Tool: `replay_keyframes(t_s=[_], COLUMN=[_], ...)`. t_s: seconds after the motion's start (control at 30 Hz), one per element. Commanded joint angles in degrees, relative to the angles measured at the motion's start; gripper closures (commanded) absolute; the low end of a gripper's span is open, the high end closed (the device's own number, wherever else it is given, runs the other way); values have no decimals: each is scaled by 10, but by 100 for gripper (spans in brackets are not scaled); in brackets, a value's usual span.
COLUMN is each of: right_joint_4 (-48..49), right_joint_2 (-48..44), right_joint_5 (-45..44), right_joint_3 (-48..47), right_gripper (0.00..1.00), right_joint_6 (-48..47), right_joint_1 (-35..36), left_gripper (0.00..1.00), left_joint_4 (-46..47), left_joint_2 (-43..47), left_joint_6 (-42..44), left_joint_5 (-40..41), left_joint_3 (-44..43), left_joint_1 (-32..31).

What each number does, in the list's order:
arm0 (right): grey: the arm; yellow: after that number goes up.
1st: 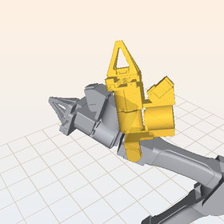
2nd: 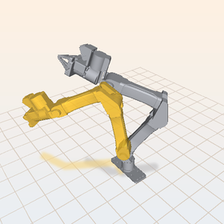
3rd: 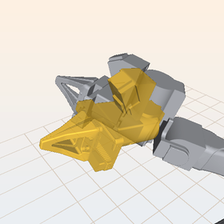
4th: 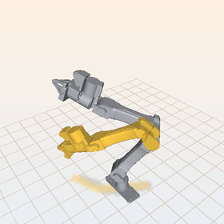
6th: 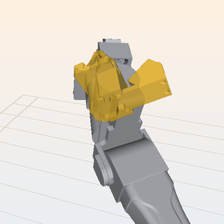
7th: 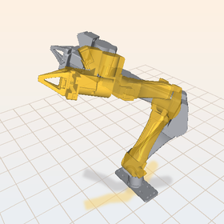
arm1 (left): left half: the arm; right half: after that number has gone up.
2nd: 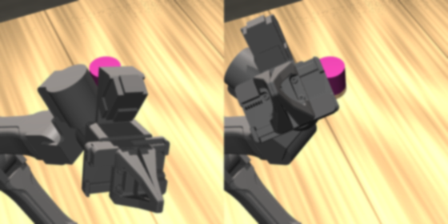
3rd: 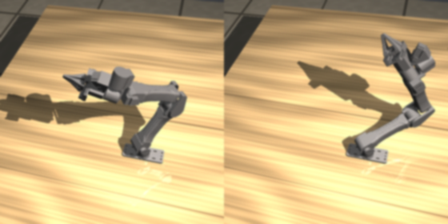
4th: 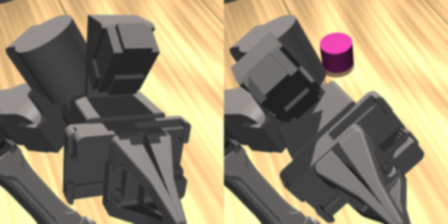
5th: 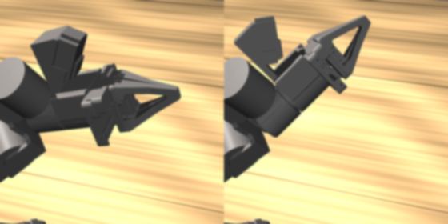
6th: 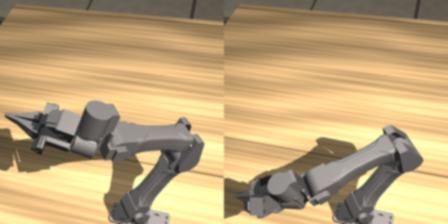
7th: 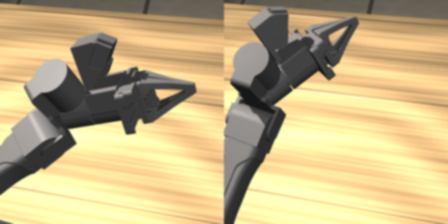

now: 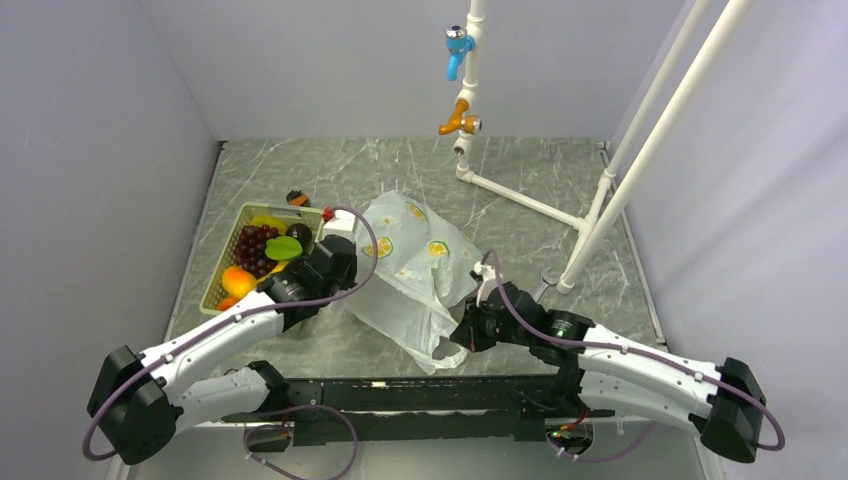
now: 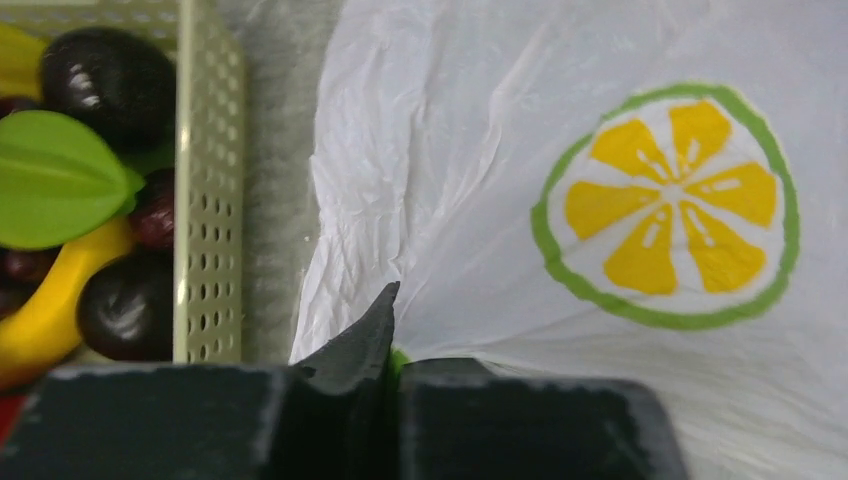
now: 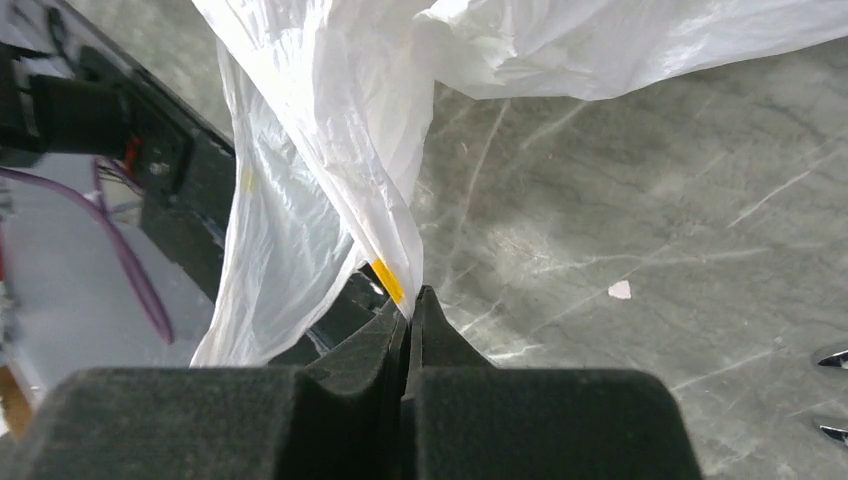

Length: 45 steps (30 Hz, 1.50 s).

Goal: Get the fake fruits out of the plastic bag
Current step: Adjust the plastic bag at the center of the board.

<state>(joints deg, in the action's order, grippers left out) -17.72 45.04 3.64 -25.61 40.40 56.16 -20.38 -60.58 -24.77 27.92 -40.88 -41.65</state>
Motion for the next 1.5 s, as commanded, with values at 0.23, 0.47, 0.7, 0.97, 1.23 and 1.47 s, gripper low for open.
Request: replay_keyframes(t_s=[0.23, 0.47, 0.7, 0.97, 1.23, 1.47], right_joint_4=[-349, -337, -289, -266, -267, -295], right_joint_2=[209, 91, 90, 198, 359, 303], right_joint_5=[-379, -467, -457, -533, -671, -658], right_joint_3=[-150, -183, -224, -283, -353, -343], right_gripper=[100, 81, 22, 1, 14, 99], right_joint_6=[251, 229, 73, -2, -89, -130], right_joint_1=[201, 260, 258, 242, 181, 169], left_gripper=[100, 100, 100, 100, 100, 100], left_joint_4=[153, 252, 319, 253, 170, 151], left_joint_2=[47, 79, 95, 134, 121, 138], left_joint_6=[-47, -84, -130, -106, -68, -75], left_joint_5=[-196, -264, -310, -298, -283, -252], left_joint_3=[98, 125, 156, 131, 77, 78], left_joint_1=[10, 11, 10, 11, 11, 11])
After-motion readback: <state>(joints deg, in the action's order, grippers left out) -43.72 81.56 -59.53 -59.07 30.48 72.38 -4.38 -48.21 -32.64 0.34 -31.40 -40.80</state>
